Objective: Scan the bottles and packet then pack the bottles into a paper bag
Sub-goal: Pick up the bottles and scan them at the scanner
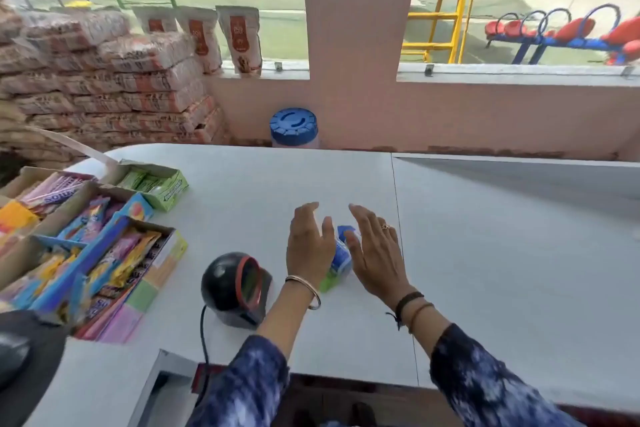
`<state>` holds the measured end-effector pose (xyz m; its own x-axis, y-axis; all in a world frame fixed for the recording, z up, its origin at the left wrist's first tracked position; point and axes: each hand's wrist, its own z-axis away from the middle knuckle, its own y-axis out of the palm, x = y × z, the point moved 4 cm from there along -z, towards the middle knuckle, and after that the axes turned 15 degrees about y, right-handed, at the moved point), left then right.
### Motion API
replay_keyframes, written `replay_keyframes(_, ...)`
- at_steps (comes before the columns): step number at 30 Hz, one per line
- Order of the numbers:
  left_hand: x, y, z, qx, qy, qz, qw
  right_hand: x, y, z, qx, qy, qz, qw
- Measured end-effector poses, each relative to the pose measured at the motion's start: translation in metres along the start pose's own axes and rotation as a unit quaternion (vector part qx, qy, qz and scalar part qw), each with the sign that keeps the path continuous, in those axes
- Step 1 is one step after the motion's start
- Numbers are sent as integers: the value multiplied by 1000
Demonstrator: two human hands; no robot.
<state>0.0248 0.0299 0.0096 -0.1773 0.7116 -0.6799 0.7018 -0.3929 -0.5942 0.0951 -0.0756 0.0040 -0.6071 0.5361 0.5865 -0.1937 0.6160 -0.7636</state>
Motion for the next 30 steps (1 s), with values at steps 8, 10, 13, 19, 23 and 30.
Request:
replay_keyframes(8, 36, 36, 27, 124, -192, 61, 972, -38, 47, 36, 38, 58, 197, 978)
replay_keyframes(10, 35, 37, 28, 112, -200, 74, 971, -38, 46, 35, 30, 62, 196, 978)
replay_keyframes(13, 32, 29, 27, 86, -223, 122, 963, -33, 34, 29, 34, 81, 52, 995)
replay_keyframes(19, 11, 14, 53, 124, -148, 208, 959, -32, 1, -1, 155, 261, -414, 858)
replay_keyframes(23, -11, 22, 73, 86, -126, 254, 955, -29, 14, -9, 251, 305, -456, 797)
replay_keyframes(30, -26, 19, 78, -77, -158, 286, 942, -20, 18, -11, 267, 340, -516, 740)
